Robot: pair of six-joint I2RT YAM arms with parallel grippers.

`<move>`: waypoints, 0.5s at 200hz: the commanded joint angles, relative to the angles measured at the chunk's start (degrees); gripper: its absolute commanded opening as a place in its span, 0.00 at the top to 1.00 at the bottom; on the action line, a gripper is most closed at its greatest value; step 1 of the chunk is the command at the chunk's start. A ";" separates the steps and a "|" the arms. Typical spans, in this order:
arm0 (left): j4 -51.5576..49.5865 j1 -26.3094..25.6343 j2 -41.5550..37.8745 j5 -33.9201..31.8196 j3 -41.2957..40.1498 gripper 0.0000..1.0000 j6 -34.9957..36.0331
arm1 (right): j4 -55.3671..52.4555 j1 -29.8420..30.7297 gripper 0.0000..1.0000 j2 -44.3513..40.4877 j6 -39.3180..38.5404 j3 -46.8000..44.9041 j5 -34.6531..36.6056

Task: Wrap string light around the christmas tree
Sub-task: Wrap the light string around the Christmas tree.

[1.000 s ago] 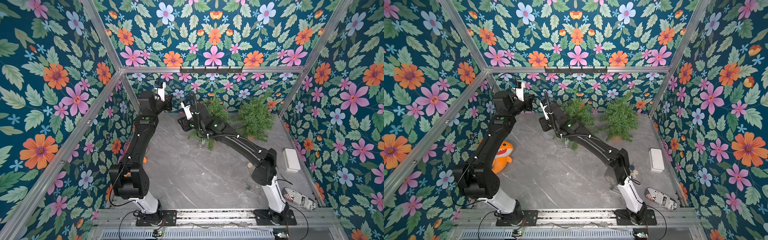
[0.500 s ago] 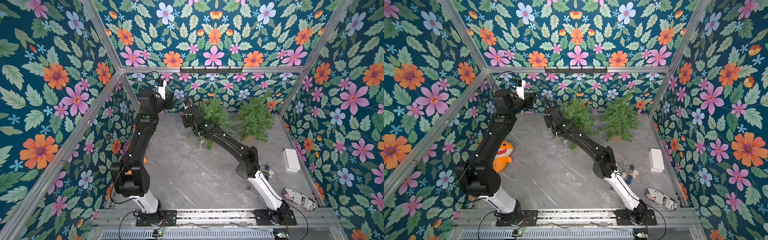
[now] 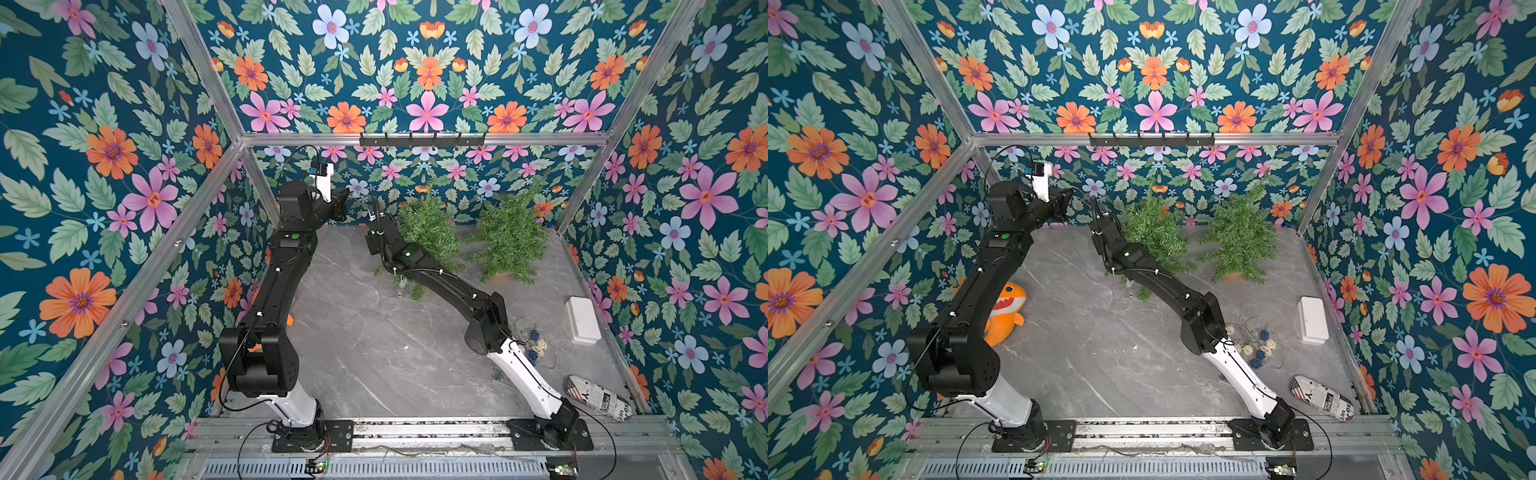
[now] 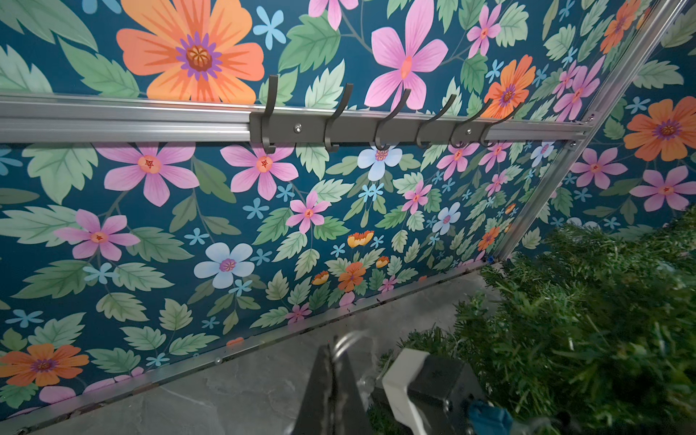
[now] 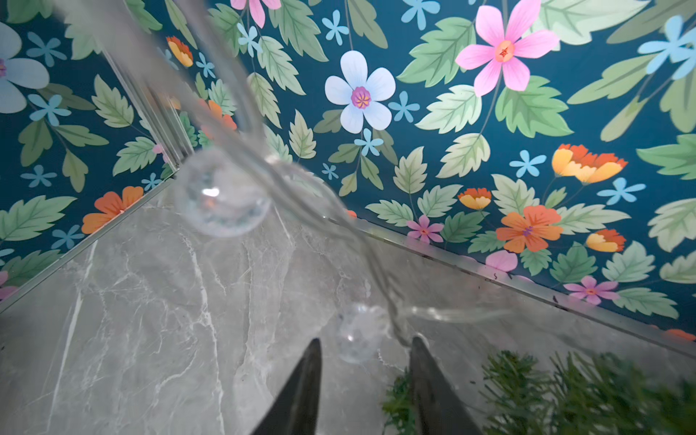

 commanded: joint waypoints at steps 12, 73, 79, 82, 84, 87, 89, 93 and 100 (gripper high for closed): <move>0.34 0.10 0.30 0.13 0.81 1.00 0.54 | 3.16 0.02 0.81 -4.51 -1.14 -4.94 -10.80; 0.33 0.10 1.41 -0.11 1.96 1.00 0.25 | 6.64 -1.09 0.95 -14.45 4.29 -13.63 -36.39; 0.33 0.10 1.33 -0.28 1.96 1.00 0.39 | 6.56 -1.12 0.95 -14.90 4.58 -13.73 -37.43; 0.33 0.10 1.28 -0.36 1.92 1.00 0.48 | 6.37 -1.13 0.96 -15.01 4.63 -13.75 -37.78; 0.33 0.06 1.30 -0.47 1.91 1.00 0.45 | 6.24 -1.13 0.96 -15.21 4.63 -13.75 -37.72; 0.33 0.12 1.26 -0.54 1.93 1.00 0.47 | 5.90 -1.13 0.96 -15.23 4.58 -13.75 -37.30; 0.33 0.10 1.25 -0.60 1.95 1.00 0.47 | 5.69 -1.13 0.96 -15.28 4.60 -13.73 -36.96; 0.33 0.14 1.25 -0.64 1.95 1.00 0.47 | 5.25 -1.13 0.97 -15.34 4.51 -13.75 -36.31; 0.41 0.17 1.31 -0.63 1.96 1.00 0.53 | 4.70 -1.07 0.98 -15.50 4.34 -14.20 -34.77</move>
